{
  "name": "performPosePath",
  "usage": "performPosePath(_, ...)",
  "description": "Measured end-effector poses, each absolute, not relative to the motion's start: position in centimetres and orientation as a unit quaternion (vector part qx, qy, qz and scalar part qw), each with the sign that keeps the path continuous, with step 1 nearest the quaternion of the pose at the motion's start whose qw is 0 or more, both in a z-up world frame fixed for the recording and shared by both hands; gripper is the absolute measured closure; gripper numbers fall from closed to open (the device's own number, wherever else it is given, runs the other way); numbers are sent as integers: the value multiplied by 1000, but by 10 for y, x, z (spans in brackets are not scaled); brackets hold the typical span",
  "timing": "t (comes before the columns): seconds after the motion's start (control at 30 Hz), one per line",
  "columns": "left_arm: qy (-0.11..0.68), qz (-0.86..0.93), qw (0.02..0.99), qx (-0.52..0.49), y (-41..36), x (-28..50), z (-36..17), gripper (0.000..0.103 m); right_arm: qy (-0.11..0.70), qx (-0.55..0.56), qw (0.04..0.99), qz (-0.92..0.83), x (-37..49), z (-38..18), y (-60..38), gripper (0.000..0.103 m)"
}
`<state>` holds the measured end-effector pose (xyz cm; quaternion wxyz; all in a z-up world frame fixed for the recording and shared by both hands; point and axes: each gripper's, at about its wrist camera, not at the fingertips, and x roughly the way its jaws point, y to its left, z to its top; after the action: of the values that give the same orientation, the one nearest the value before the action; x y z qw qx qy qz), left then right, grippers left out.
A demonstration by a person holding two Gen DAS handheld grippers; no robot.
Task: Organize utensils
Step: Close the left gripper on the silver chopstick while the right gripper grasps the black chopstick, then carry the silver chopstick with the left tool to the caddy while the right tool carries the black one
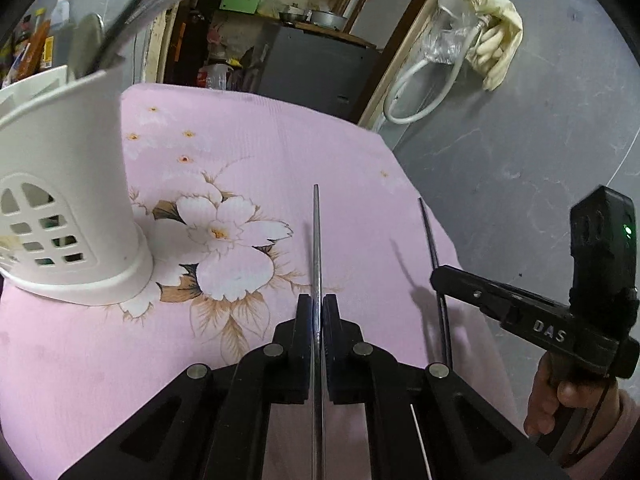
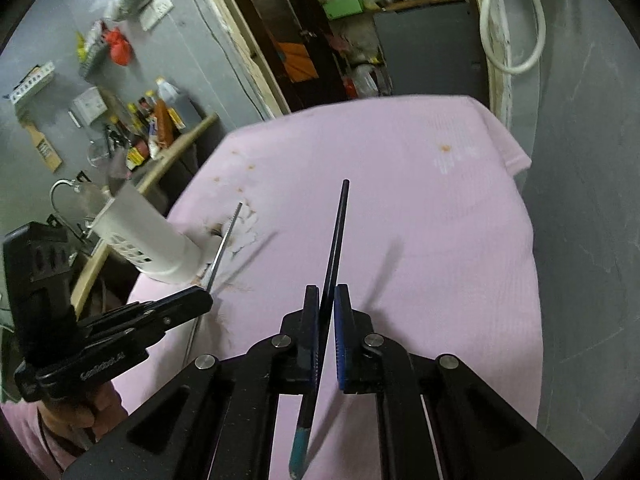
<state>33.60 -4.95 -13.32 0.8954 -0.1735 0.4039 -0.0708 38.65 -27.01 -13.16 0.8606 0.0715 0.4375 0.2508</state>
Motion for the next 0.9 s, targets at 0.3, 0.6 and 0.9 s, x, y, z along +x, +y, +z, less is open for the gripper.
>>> performPosePath(0.3,398,-83,896,-180,-44,315,-122,98,410,80,869,265,372,-113,-277,97)
performPosePath(0.6,348,-82,913,-194,-27,292,-93,98,364,65,883,289,352,-93,-262,98)
performPosePath(0.9,318,-85,924,-196,-8,272,-78,98,327,55,892,306,332,-72,-250,98)
